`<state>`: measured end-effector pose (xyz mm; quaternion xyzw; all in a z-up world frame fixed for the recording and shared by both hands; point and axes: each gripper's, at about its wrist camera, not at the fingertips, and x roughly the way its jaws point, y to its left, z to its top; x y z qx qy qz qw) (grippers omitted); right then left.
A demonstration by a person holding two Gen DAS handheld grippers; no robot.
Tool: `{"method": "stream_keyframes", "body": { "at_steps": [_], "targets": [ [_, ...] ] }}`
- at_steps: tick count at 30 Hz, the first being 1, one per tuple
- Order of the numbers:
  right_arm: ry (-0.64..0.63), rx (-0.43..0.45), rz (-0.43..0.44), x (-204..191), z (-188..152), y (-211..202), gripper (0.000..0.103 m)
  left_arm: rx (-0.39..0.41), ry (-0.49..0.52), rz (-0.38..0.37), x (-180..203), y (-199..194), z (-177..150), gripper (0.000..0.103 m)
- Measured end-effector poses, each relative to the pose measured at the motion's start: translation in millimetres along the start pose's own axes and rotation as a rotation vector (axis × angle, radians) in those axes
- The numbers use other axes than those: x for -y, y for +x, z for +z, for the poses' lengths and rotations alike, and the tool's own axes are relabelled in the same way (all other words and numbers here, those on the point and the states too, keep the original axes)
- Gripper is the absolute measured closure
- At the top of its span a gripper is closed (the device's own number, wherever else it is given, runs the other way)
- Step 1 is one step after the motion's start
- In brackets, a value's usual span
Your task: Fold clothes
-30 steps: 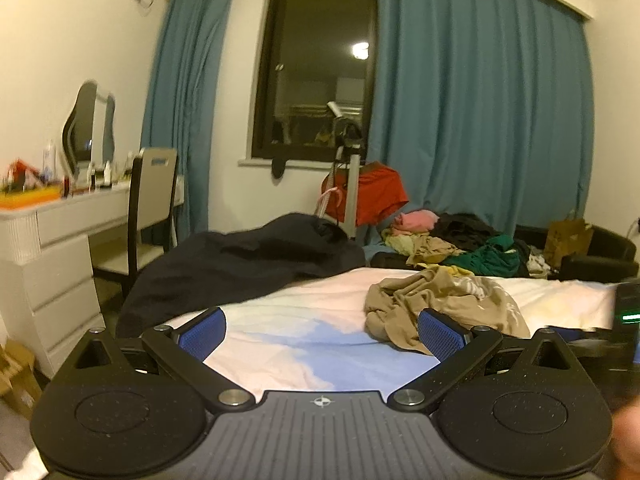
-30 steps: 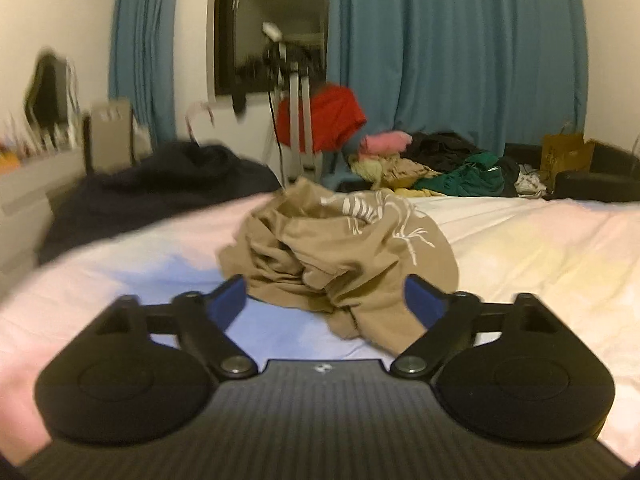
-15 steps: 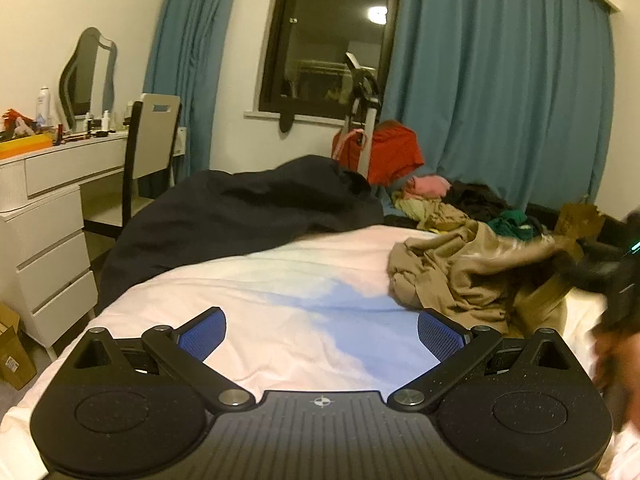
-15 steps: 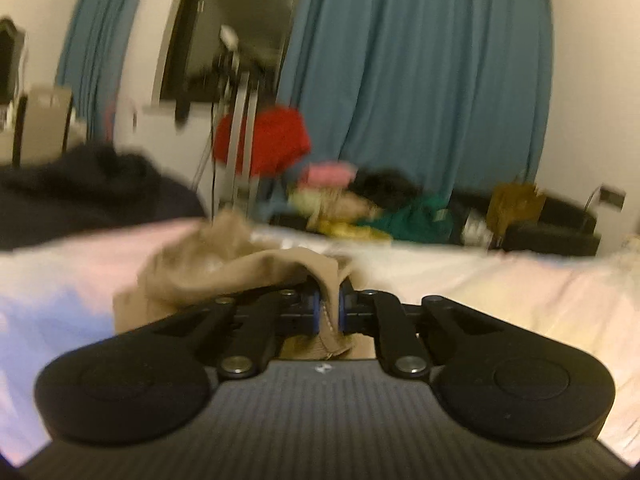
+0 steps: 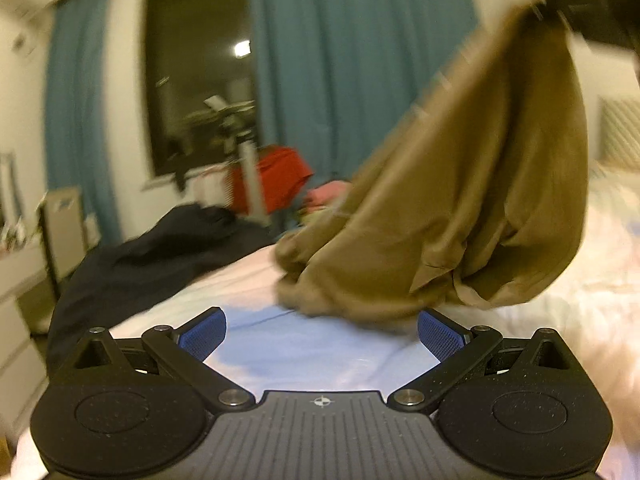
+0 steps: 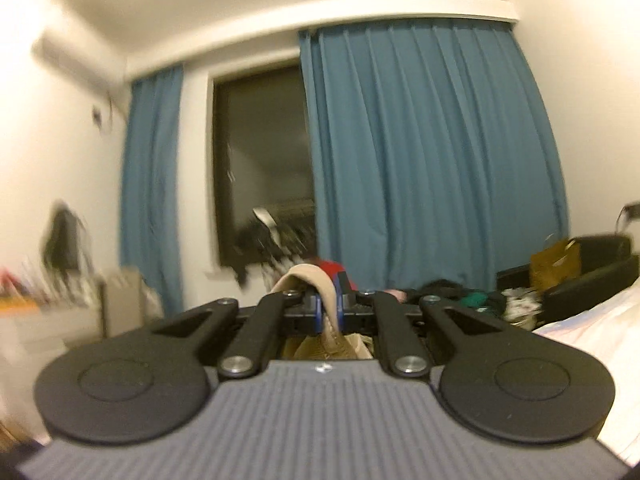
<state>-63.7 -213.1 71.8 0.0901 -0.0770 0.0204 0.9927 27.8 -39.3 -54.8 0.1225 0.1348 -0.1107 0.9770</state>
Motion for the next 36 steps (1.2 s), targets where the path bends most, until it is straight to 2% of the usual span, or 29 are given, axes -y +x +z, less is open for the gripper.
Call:
{"method": "stream_keyframes", "body": {
  "at_steps": [5,8,10,12,13,14,15,18,21,26,28,31,33,34,35,36],
  "targets": [
    [0.074,0.031,0.035,25,8,-19,0.094,-0.008,0.138,-0.087,68,17,-6,0.005],
    [0.135,0.017,0.031,48,0,-21,0.094,-0.037,0.224,-0.122,107,29,-15,0.015],
    [0.178,0.003,0.009,66,-8,-20,0.094,-0.055,0.296,-0.092,130,40,-23,0.027],
    [0.221,-0.019,-0.012,82,-16,-16,0.094,-0.114,0.325,-0.060,143,53,-31,0.067],
    [0.241,-0.035,-0.023,90,-20,-12,0.094,-0.160,0.318,-0.035,146,63,-36,0.077],
    [0.262,-0.055,-0.033,97,-25,-7,0.094,-0.180,0.278,-0.036,139,68,-38,0.094],
    [0.280,-0.076,-0.041,103,-29,-3,0.093,-0.200,0.236,-0.038,133,72,-40,0.098],
    [0.293,-0.156,-0.065,112,-43,8,0.093,-0.193,0.086,-0.032,103,67,-35,0.100],
    [0.290,-0.223,-0.080,112,-49,16,0.093,-0.135,-0.004,-0.009,68,47,-25,0.101],
    [0.219,-0.346,0.002,92,-58,27,0.092,0.000,-0.154,0.016,-6,4,23,0.101],
    [0.183,-0.371,0.032,82,-61,29,0.092,0.079,-0.211,0.019,-38,-24,43,0.101],
    [0.150,-0.393,0.085,63,-60,27,0.092,0.158,-0.218,0.014,-82,-56,72,0.101],
    [0.109,-0.417,0.095,53,-64,32,0.090,0.133,-0.223,0.034,-102,-65,81,0.101],
    [0.088,-0.451,0.085,48,-70,37,0.088,0.112,-0.243,0.042,-113,-62,83,0.101],
    [0.067,-0.485,0.076,44,-76,42,0.075,0.091,-0.263,0.049,-124,-59,84,0.101],
    [0.052,-0.528,0.066,40,-84,47,0.058,0.069,-0.283,0.059,-135,-55,85,0.101]
  ]
}}
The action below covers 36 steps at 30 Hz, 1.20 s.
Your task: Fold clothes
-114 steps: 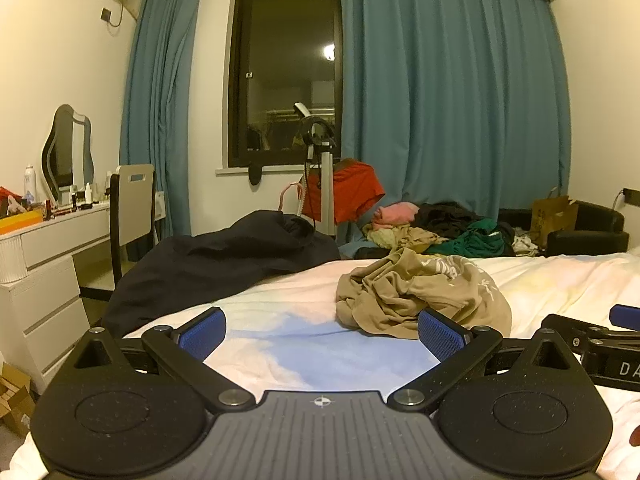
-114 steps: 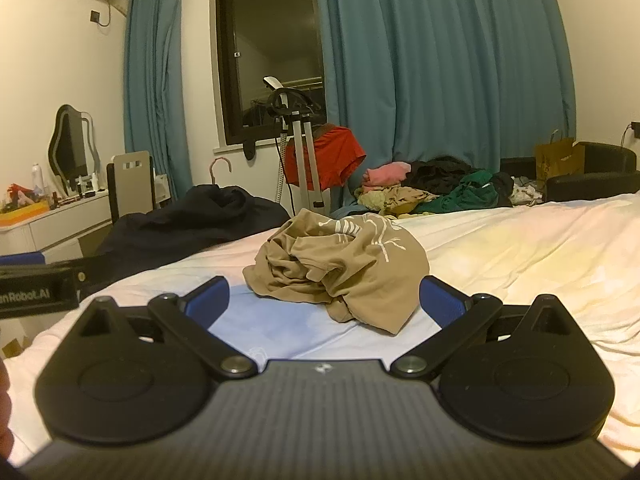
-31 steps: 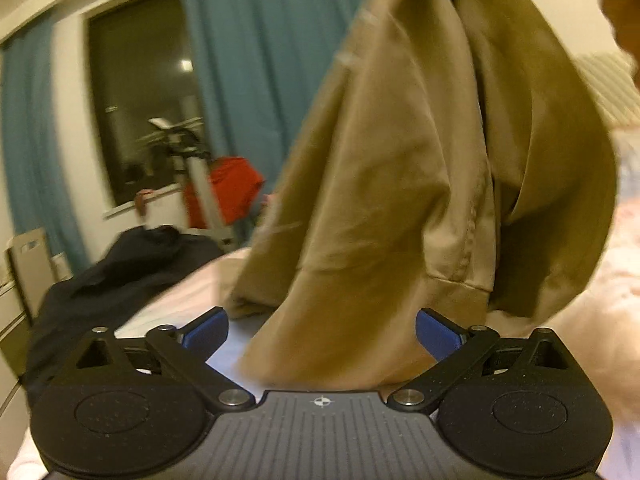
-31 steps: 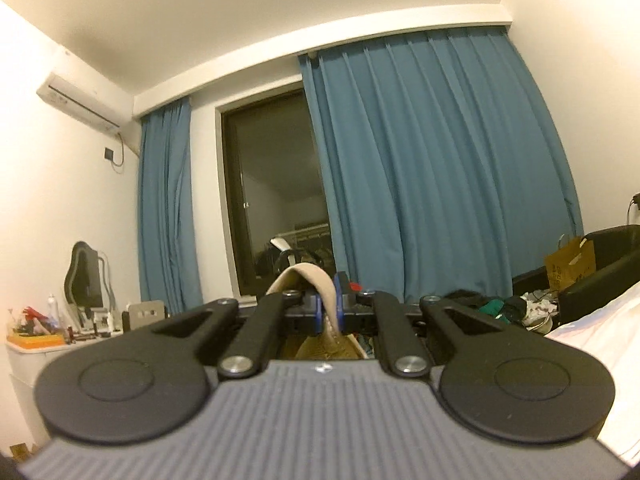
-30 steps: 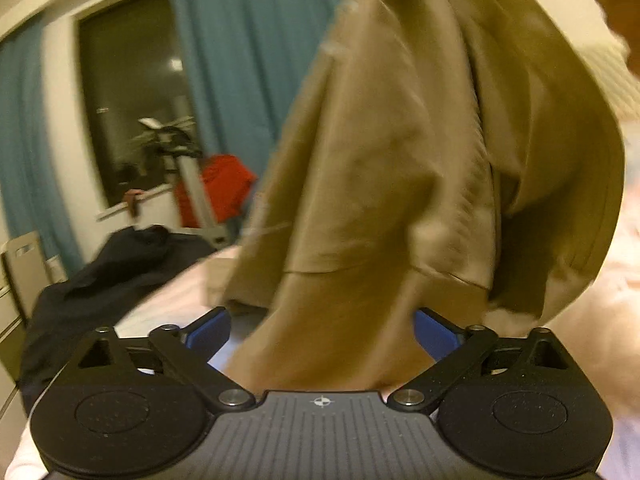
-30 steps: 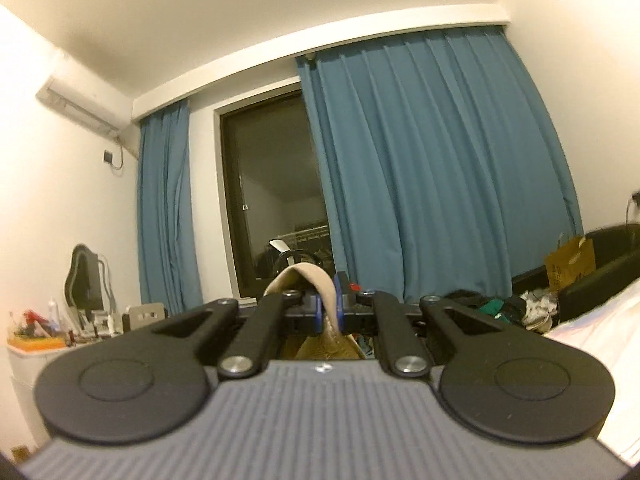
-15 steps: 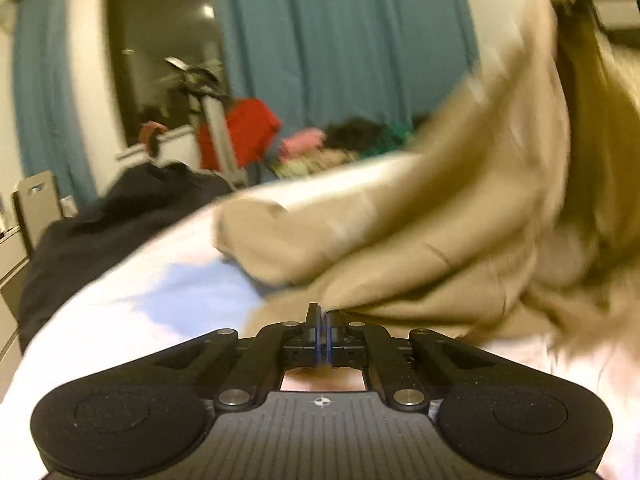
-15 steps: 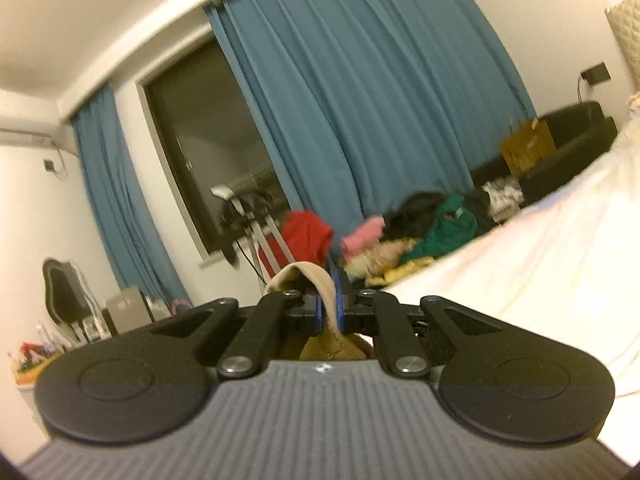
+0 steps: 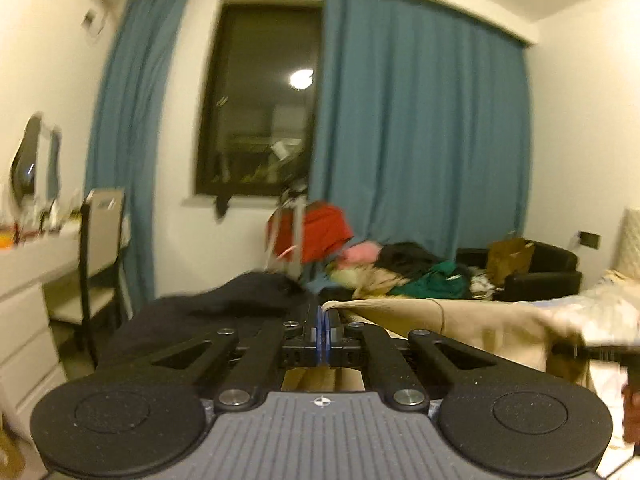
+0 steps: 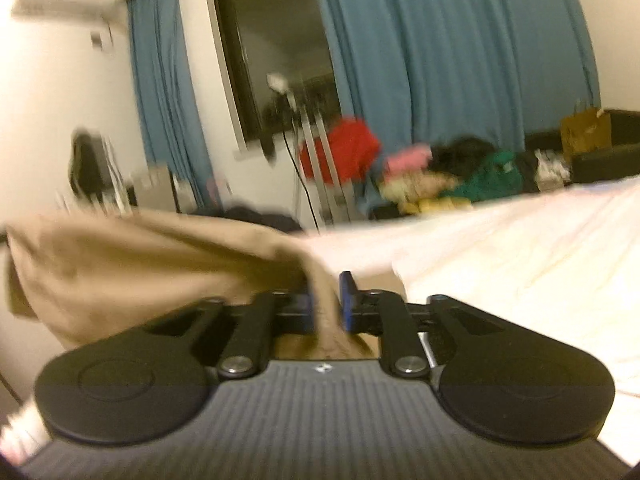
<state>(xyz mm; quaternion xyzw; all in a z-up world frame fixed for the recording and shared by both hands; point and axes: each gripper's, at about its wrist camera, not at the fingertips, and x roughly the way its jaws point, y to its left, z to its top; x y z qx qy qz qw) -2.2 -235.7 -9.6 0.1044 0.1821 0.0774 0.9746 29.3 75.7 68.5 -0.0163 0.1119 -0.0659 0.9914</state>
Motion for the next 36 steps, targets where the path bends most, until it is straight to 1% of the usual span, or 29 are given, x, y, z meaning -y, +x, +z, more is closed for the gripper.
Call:
{"method": "stream_keyframes", "body": {
  "at_steps": [2,5,6,7,10,11,12,13,14,15,17,18,19,20,21,23,27,28,30,31,33,34,35,36],
  "targets": [
    [0.019,-0.110,-0.026,-1,-12,23,0.049,-0.053,-0.022,0.049,-14,29,-1,0.101],
    [0.097,-0.233,-0.049,7,-26,48,0.049,-0.144,-0.060,0.103,-30,84,-16,0.101],
    [0.121,-0.261,-0.059,9,-29,53,0.049,-0.170,-0.052,0.123,-33,106,-25,0.101],
    [0.136,-0.271,-0.069,11,-32,55,0.049,-0.198,-0.041,0.142,-34,110,-43,0.101],
    [0.151,-0.288,-0.089,12,-37,59,0.049,-0.323,0.035,0.178,-38,153,-81,0.097],
    [0.146,-0.288,-0.090,10,-38,61,0.049,-0.359,0.066,0.184,-39,165,-92,0.090],
    [0.145,-0.290,-0.088,9,-38,63,0.049,-0.389,0.094,0.183,-39,169,-102,0.085],
    [0.148,-0.293,-0.084,9,-38,66,0.049,-0.415,0.133,0.183,-40,181,-111,0.084],
    [0.152,-0.298,-0.080,10,-38,71,0.049,-0.425,0.160,0.187,-40,181,-115,0.076],
    [0.163,-0.303,-0.073,11,-38,76,0.049,-0.425,0.167,0.198,-42,173,-119,0.060],
    [0.199,-0.315,-0.053,14,-36,85,0.049,-0.404,0.142,0.212,-47,167,-110,0.041],
    [0.222,-0.320,-0.043,18,-35,89,0.049,-0.391,0.132,0.217,-49,164,-105,0.039],
    [0.248,-0.325,-0.035,21,-36,91,0.049,-0.361,0.133,0.203,-48,155,-100,0.038],
    [0.271,-0.329,-0.028,25,-37,92,0.049,-0.331,0.135,0.185,-47,146,-96,0.033],
    [0.286,-0.330,-0.029,27,-37,93,0.049,-0.306,0.140,0.148,-41,136,-95,0.026],
    [0.311,-0.326,-0.040,31,-37,91,0.049,-0.260,0.151,0.071,-28,117,-93,0.023],
    [0.323,-0.292,-0.057,35,-33,80,0.048,-0.309,0.191,-0.170,31,109,-103,0.023],
    [0.321,-0.283,-0.063,35,-32,78,0.048,-0.314,0.237,-0.228,51,110,-109,0.023],
    [0.310,-0.267,-0.078,35,-30,73,0.048,-0.316,0.349,-0.304,88,114,-125,0.023],
    [0.302,-0.261,-0.086,34,-30,70,0.048,-0.331,0.385,-0.306,101,120,-133,0.024],
    [0.291,-0.251,-0.095,34,-30,65,0.048,-0.362,0.454,-0.309,125,132,-151,0.034],
    [0.289,-0.247,-0.095,35,-31,63,0.048,-0.387,0.448,-0.296,130,141,-158,0.038],
    [0.289,-0.245,-0.094,35,-32,61,0.048,-0.411,0.439,-0.283,134,149,-165,0.053],
    [0.289,-0.245,-0.089,35,-33,60,0.048,-0.428,0.414,-0.274,132,155,-170,0.075]
  ]
}}
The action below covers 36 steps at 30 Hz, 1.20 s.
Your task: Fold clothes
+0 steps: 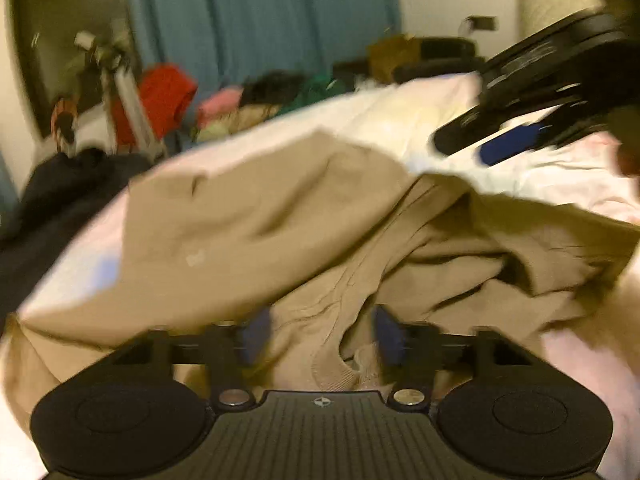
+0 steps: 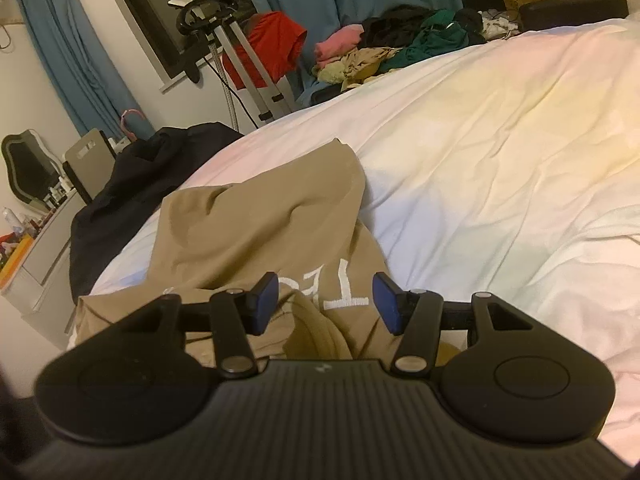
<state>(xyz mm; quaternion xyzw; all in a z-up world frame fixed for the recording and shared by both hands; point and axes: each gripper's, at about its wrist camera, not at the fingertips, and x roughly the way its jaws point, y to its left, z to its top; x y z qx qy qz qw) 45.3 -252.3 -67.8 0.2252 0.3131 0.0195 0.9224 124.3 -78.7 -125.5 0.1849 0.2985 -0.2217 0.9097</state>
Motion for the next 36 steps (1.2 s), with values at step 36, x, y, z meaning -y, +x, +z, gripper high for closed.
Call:
{"method": "stream_keyframes", "body": {
  "at_steps": [36],
  "targets": [
    [-0.141,0.103,-0.312,-51,-68,-31,0.018,0.524,-0.447,0.072,-67,-154,12,0.101]
  ]
}}
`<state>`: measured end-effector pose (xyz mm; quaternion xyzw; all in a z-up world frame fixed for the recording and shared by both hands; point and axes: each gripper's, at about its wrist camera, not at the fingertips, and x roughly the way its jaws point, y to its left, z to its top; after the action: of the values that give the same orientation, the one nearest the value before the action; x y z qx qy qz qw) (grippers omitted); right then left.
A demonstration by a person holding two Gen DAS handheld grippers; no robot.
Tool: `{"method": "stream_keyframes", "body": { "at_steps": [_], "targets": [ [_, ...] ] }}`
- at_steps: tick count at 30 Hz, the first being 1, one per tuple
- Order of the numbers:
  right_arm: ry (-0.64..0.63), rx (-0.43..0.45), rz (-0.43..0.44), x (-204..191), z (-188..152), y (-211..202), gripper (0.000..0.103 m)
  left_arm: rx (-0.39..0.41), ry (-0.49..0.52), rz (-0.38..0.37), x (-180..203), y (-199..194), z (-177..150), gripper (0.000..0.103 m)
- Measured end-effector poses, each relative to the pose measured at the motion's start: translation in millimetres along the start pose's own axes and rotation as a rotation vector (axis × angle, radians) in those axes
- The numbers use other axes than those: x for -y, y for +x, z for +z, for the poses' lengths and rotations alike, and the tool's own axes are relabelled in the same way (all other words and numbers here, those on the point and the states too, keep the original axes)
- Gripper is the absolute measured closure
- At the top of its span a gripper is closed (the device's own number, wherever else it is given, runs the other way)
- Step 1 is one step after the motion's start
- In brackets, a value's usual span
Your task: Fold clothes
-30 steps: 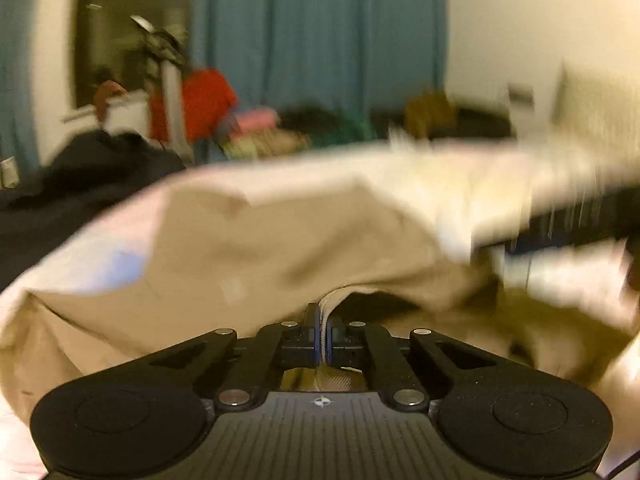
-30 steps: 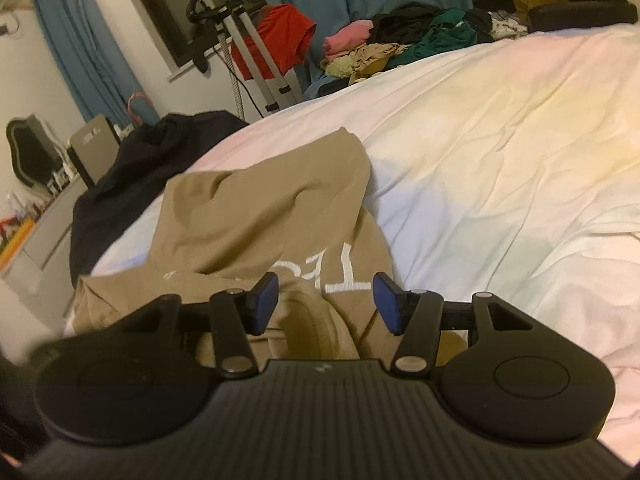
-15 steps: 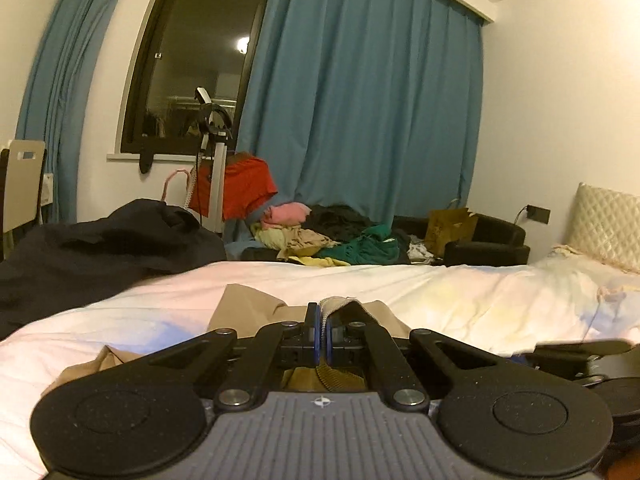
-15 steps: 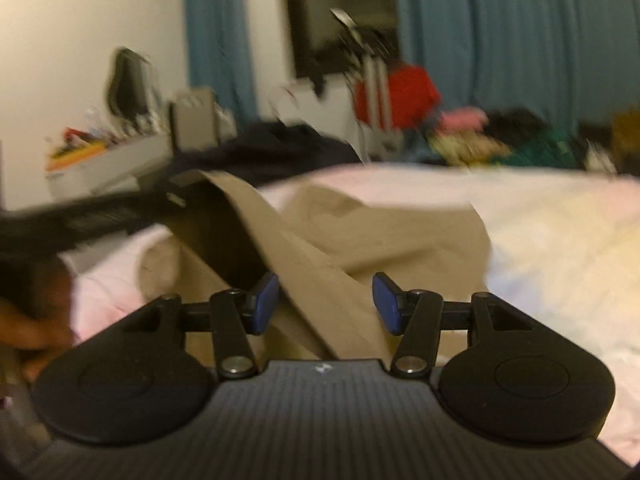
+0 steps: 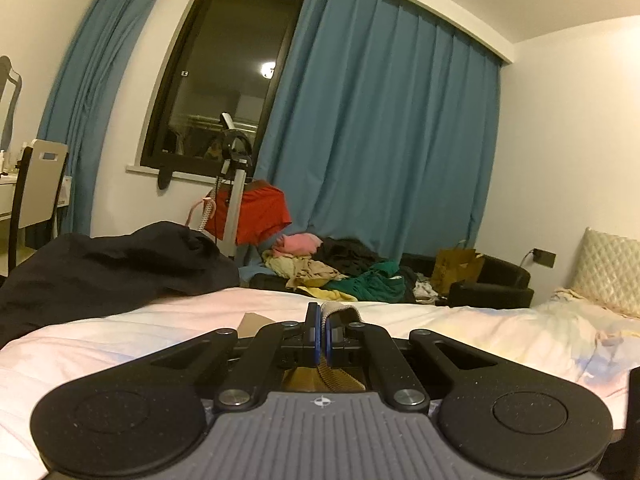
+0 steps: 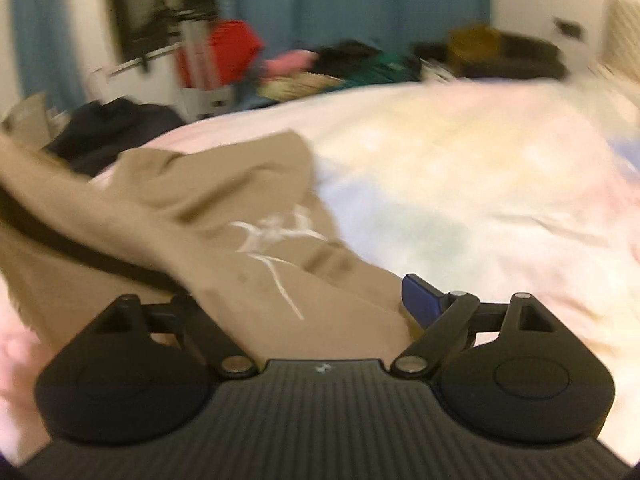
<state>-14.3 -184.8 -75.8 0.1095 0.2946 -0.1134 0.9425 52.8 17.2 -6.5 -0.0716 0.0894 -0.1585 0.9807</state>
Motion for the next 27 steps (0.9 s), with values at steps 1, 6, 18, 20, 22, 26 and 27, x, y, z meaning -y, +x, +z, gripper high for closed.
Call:
{"method": "stream_keyframes", "body": {
  "at_steps": [1,6,18,20,22,26,27],
  "targets": [
    [0.007,-0.013,-0.008,4,-1,-5,0.018,0.003,0.002,-0.004,1,-2,0,0.101],
    [-0.093,-0.044,-0.001,-2,5,-28,0.018,0.023,-0.005,-0.013,4,-19,3,0.101],
    [-0.104,0.260,-0.050,19,33,-82,0.013,0.088,0.008,-0.060,16,-56,6,0.101],
    [-0.085,0.072,0.037,32,23,-58,0.013,0.087,-0.026,-0.071,11,-58,7,0.101],
    [-0.090,-0.070,0.097,37,10,-45,0.013,0.085,-0.020,-0.078,13,-59,8,0.101],
    [-0.140,-0.208,0.147,36,-3,-39,0.013,0.077,0.019,-0.072,22,-62,3,0.101],
    [-0.141,-0.181,0.108,37,-1,-44,0.013,0.072,0.022,-0.069,22,-62,3,0.101]
  ]
}}
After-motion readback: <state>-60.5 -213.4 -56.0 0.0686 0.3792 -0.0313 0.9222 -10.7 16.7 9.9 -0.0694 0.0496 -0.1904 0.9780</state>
